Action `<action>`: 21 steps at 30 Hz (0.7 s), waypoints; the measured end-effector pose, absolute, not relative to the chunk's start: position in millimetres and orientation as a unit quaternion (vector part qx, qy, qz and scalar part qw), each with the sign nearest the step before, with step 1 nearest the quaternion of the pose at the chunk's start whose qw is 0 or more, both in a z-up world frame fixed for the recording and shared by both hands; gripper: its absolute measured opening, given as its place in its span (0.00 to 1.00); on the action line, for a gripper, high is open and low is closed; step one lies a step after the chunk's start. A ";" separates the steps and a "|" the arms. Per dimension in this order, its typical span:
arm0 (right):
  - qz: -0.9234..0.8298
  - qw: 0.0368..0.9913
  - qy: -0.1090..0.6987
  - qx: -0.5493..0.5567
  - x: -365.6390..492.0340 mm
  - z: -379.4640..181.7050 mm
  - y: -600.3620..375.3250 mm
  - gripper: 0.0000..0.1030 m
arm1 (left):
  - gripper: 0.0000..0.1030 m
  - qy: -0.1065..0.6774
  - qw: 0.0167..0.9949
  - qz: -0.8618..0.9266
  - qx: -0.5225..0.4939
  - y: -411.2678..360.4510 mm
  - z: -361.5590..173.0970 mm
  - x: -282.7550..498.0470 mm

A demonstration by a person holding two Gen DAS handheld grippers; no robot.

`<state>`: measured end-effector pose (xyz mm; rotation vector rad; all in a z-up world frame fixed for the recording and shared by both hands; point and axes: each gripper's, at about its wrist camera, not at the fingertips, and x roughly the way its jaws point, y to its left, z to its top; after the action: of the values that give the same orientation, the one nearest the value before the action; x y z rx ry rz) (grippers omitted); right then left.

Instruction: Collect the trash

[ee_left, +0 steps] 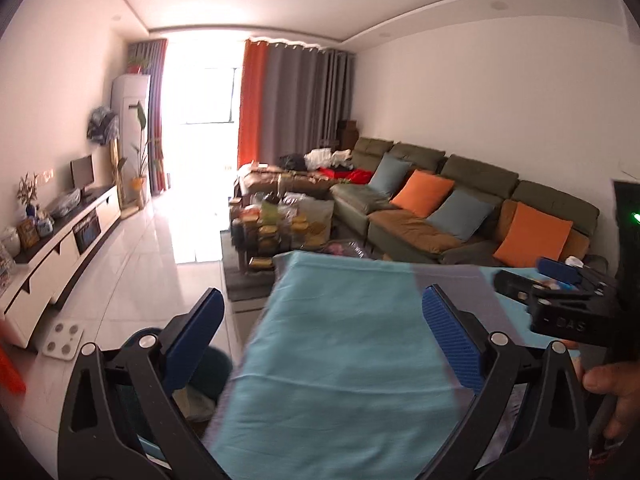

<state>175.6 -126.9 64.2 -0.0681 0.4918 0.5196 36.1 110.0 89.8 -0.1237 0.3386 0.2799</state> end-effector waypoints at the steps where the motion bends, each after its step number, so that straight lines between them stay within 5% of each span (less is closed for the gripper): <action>1: 0.234 0.943 0.235 -0.027 171.1 64.7 -147.2 0.93 | 0.95 0.158 0.978 0.125 -0.057 95.1 92.3 36.8; 21: 0.049 0.995 0.083 0.005 64.8 77.5 -296.2 0.93 | 0.95 0.086 0.993 0.075 -0.020 -5.0 99.3 10.3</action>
<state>64.8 -296.2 77.5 0.0091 0.1653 0.0981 10.3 -5.0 99.3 -0.0401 0.1716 0.1507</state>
